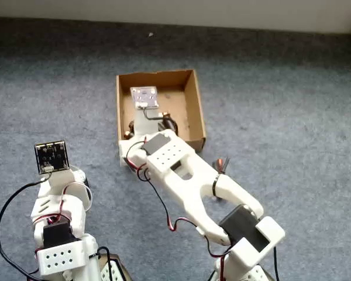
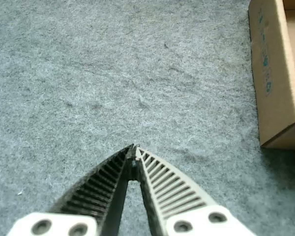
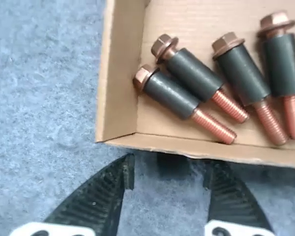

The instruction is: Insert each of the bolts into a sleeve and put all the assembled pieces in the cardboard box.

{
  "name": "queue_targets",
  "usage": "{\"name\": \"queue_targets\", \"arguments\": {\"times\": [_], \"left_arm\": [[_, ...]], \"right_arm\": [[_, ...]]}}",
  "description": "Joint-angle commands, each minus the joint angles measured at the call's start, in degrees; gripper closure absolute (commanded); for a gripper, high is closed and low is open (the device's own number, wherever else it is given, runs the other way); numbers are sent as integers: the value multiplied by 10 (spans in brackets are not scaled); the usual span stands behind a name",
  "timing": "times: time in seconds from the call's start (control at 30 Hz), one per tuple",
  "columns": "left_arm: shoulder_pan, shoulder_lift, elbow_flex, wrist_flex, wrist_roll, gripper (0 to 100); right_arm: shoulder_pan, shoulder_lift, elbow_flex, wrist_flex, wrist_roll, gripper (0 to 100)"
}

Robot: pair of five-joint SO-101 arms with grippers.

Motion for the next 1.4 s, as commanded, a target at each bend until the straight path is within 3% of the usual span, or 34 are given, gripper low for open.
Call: {"name": "queue_targets", "arguments": {"times": [0.0,0.2,0.43,0.7,0.87,1.0,1.23,1.37], "left_arm": [[-4,-5,5,-11,-4,991],[-4,-5,5,-11,-4,993],[-4,-5,5,-11,-4,993],[-3,-5,5,-11,-4,993],[-3,-5,5,-11,-4,993],[-3,-5,5,-11,-4,993],[-3,-5,5,-11,-4,993],[-3,-5,5,-11,-4,992]], "right_arm": [[7,-13,-29,17,-50,760],[7,-12,-29,16,-114,760],[40,98,-44,19,-125,760],[35,136,-133,121,-126,761],[35,136,-135,155,-118,870],[55,134,-138,217,-43,937],[152,37,-135,349,108,943],[172,-44,-131,380,177,943]]}}
